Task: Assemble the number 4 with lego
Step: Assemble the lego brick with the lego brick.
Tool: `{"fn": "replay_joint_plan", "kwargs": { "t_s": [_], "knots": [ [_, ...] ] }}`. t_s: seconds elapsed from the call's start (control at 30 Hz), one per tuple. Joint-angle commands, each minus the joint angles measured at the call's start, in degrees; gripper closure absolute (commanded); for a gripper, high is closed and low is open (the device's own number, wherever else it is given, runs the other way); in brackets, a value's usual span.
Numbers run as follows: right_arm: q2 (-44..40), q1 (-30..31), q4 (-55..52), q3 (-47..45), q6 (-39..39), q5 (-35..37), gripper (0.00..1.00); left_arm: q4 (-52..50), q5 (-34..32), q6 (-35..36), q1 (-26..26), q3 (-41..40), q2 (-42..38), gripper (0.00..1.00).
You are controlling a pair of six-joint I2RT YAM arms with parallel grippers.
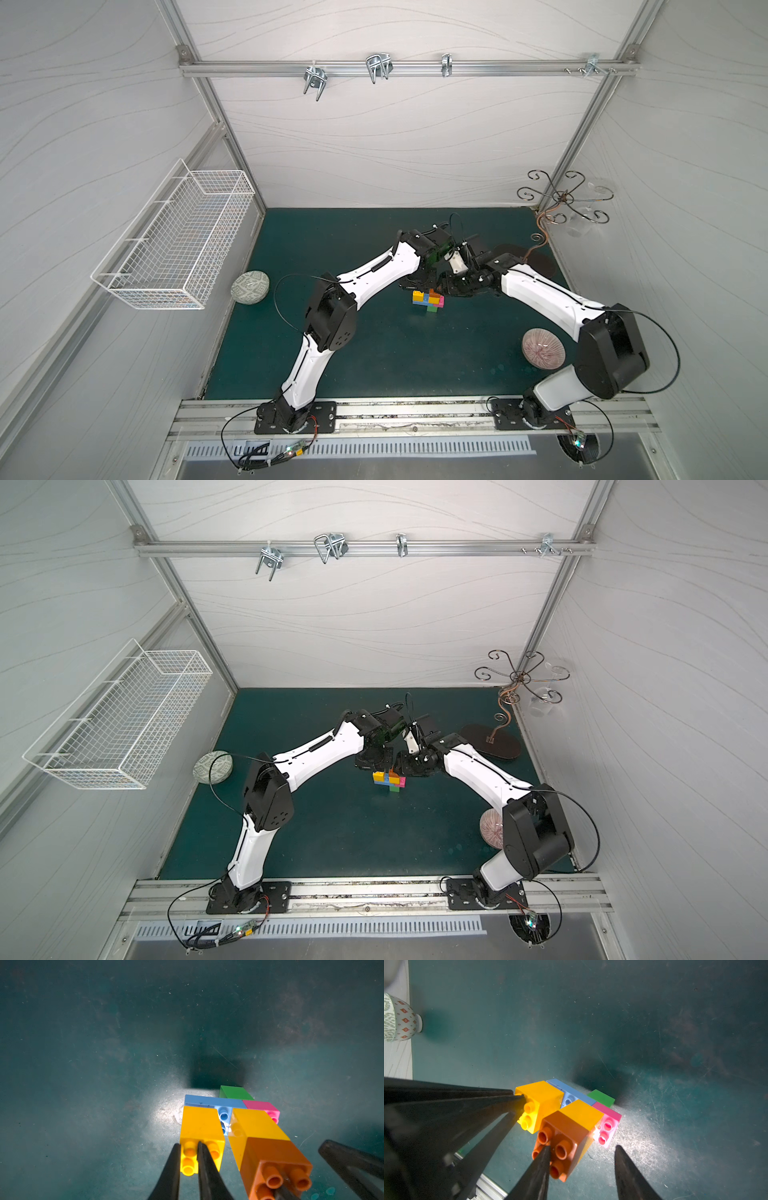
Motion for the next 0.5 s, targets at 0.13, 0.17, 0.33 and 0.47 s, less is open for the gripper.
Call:
{"fn": "replay_joint_plan", "kwargs": {
  "t_s": [0.13,0.17,0.33,0.47],
  "knots": [
    [5.73,0.14,-14.96,-6.24,-1.74,6.90,0.51,-0.92,0.84,0.48,-0.46,0.27,3.92,0.82],
    [5.60,0.04,-15.01,-6.25,-1.72,6.96,0.51,-0.84,0.96,0.41,-0.46,0.12,4.01,0.82],
    [5.55,0.01,-14.90,-6.64,-1.76,6.78,0.51,-0.32,0.49,0.35,-0.52,-0.04,4.59,0.82],
    [5.52,-0.05,-14.65,-6.99,-1.80,6.72,0.51,-0.39,0.91,0.69,-0.55,0.51,5.33,0.82]
  ]
}}
